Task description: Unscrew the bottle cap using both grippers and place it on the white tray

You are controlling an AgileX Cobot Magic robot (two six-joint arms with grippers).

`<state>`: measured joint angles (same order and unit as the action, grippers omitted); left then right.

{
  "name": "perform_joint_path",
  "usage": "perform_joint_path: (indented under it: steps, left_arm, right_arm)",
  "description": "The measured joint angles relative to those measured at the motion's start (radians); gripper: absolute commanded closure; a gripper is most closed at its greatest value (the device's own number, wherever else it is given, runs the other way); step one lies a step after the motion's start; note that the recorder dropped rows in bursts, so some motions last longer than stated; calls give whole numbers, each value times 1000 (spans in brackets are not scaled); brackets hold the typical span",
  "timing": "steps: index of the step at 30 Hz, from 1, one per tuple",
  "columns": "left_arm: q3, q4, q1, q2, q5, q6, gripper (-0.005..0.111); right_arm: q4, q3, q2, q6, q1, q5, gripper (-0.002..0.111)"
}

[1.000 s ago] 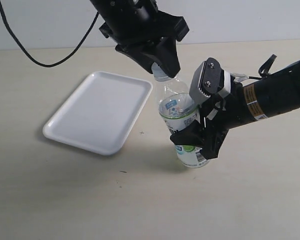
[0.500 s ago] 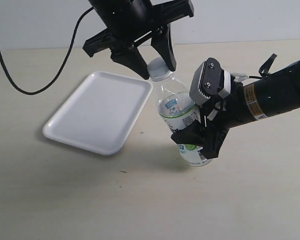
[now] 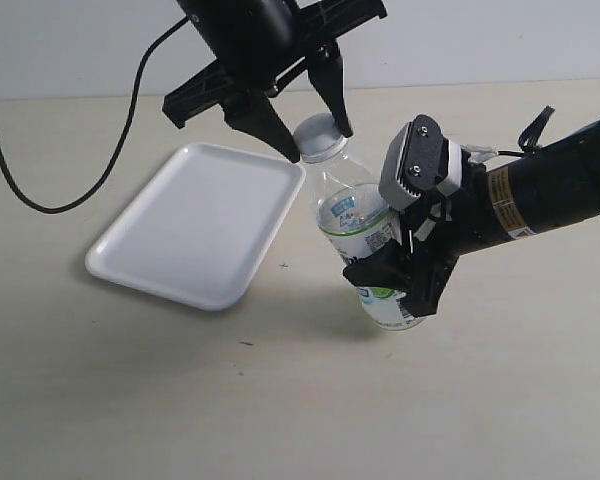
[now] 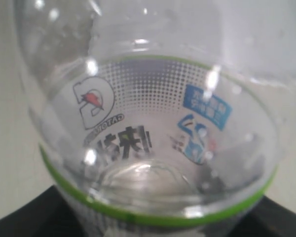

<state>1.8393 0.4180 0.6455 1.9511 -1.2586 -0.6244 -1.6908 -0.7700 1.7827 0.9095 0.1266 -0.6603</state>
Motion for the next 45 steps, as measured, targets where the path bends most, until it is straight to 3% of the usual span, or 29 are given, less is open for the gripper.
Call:
perform_joint_path:
  steps: [4,7,11,13,19,32,45]
  left_arm:
    - [0,0,-2,0,0,20,91]
    - [0,0,-2,0,0,40,67]
    - [2,2,-2,0,10,87,22]
    - [4,3,-2,0,21,141,12]
    - [6,5,-2,0,29,366,11]
    - [6,5,-2,0,29,1186,11]
    - [6,-13,-2,0,34,1802,11]
  right_arm:
    - [4,0,0,-2,0,2,108]
    - [4,0,0,-2,0,2,108]
    - [2,0,0,-11,0,-1,108]
    - [-1,0,-2,-10,0,-2,108]
    - [-2,0,-2,-10,0,-4,108]
    - [-7,0,-2,-10,0,-17,108]
    - [-9,0,-2,-10,0,-17,108]
